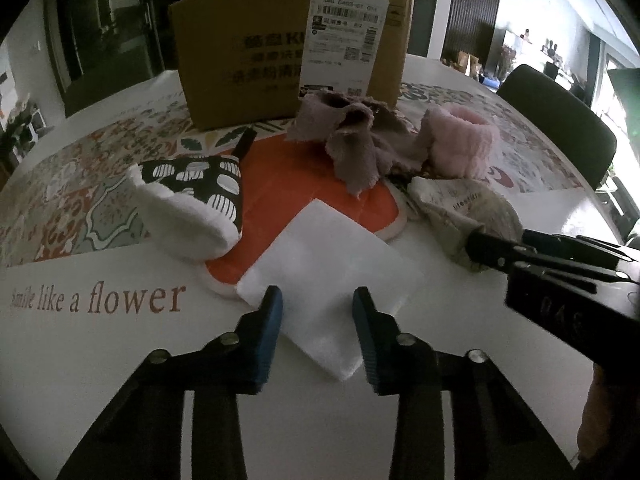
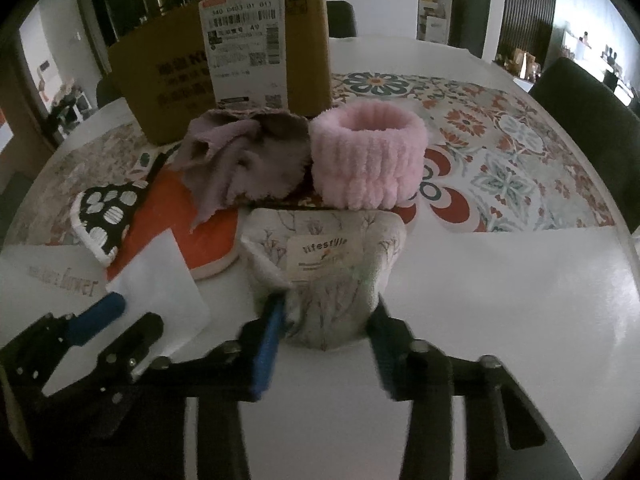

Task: Organize soft objects
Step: 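Grasp the white square napkin with the left tool while the right tool grasps the beige pouch, then lift and carry the napkin and pouch with both tools over the box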

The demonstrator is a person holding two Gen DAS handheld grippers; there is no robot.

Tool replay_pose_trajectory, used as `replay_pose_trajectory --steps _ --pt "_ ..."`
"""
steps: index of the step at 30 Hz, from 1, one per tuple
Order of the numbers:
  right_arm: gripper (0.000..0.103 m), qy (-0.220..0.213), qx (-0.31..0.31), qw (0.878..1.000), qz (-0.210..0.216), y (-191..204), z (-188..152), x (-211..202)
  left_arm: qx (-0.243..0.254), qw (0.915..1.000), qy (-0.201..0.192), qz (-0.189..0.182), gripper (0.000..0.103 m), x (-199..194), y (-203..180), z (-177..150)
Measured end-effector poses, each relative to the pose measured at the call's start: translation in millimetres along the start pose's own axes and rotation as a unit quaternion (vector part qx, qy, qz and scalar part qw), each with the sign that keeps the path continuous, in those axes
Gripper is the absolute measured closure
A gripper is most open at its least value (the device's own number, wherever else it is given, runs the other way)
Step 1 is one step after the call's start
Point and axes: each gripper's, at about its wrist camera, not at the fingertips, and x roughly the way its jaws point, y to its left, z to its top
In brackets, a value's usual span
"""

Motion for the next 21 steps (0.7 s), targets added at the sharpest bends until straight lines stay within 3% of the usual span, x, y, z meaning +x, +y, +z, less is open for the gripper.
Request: replay_pose_trajectory --steps 1,6,21 --pt "0.077 -0.001 0.001 1.000 0.008 0.0 -1.5 -1.2 -0.001 1.0000 0.000 -0.002 0.075 -0.9 0.1 -0.7" --pt "0.080 -0.006 0.011 1.000 0.017 -0.2 -6.4 -5.6 -0.007 0.9998 0.008 -0.015 0.091 -4.6 2.1 -0.6" --pt "0.080 -0.016 0.045 0.998 0.050 -0.8 -18.1 -35.8 -0.019 0.9973 -0.048 -0.053 0.094 -59.1 2.4 8.1"
